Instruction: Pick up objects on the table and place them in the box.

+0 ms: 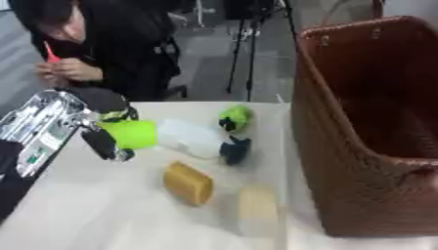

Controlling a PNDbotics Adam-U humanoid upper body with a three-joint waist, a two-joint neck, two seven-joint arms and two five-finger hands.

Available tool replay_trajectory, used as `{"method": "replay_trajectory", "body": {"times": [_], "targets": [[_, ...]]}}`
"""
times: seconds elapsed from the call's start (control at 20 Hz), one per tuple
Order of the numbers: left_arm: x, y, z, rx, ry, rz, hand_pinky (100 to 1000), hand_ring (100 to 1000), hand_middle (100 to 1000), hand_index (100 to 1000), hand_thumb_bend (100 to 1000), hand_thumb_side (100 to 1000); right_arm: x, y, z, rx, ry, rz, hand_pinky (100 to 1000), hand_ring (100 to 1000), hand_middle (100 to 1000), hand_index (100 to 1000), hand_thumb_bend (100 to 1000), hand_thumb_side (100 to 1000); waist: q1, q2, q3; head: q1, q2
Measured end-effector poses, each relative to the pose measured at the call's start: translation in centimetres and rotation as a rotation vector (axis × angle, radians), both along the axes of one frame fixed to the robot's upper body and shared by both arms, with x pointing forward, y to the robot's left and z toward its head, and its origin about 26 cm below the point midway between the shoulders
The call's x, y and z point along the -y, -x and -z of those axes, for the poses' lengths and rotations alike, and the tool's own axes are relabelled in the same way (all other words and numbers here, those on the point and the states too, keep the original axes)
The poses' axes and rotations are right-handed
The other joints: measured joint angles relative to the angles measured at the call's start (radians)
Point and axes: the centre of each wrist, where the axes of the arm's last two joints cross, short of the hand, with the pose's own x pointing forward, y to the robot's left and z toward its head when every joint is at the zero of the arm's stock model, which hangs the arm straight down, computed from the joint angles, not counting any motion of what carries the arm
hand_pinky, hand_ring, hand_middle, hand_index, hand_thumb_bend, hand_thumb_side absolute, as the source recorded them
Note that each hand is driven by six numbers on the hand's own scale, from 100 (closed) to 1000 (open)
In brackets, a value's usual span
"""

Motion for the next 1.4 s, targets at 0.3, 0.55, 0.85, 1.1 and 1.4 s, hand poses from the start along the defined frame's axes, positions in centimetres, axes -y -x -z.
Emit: {"method": "replay_trajectory", "body": {"times": [0.3,0.55,0.85,1.1,1.4], "targets": [[1.4,0.1,-2.3,0.051,-0.02,0.07,693,687,497,586,100,330,0.1,0.2,0.1,-0.008,0.003,-0.001,809,750,738,614,100,877,0.001,-0.01,-0.001,0.0,0.009],[2.5,0.0,-4.4,0.102,-0.031,0.116,695,684,493,582,100,290,0.2,0.2,0.0,-0.009,0.007,-0.005,810,750,737,614,100,879,0.007,-0.017,-0.007,0.0,0.009],[3.3,-0.5,-6.3,0.142,-0.036,0.151,698,679,488,578,100,329,0.4,0.2,0.0,-0.014,0.014,-0.009,810,751,737,614,100,879,0.012,-0.023,-0.012,-0.004,0.009],[3.7,-1.0,-8.0,0.171,-0.029,0.174,694,673,484,575,100,359,0.4,0.2,-0.1,-0.019,0.021,-0.018,810,751,738,614,100,879,0.016,-0.032,-0.019,-0.005,0.009],[4.1,-1.8,-9.2,0.187,-0.01,0.195,691,668,479,571,100,347,0.4,0.2,-0.2,-0.021,0.024,-0.029,811,751,737,614,100,880,0.02,-0.034,-0.025,-0.008,0.009]]}}
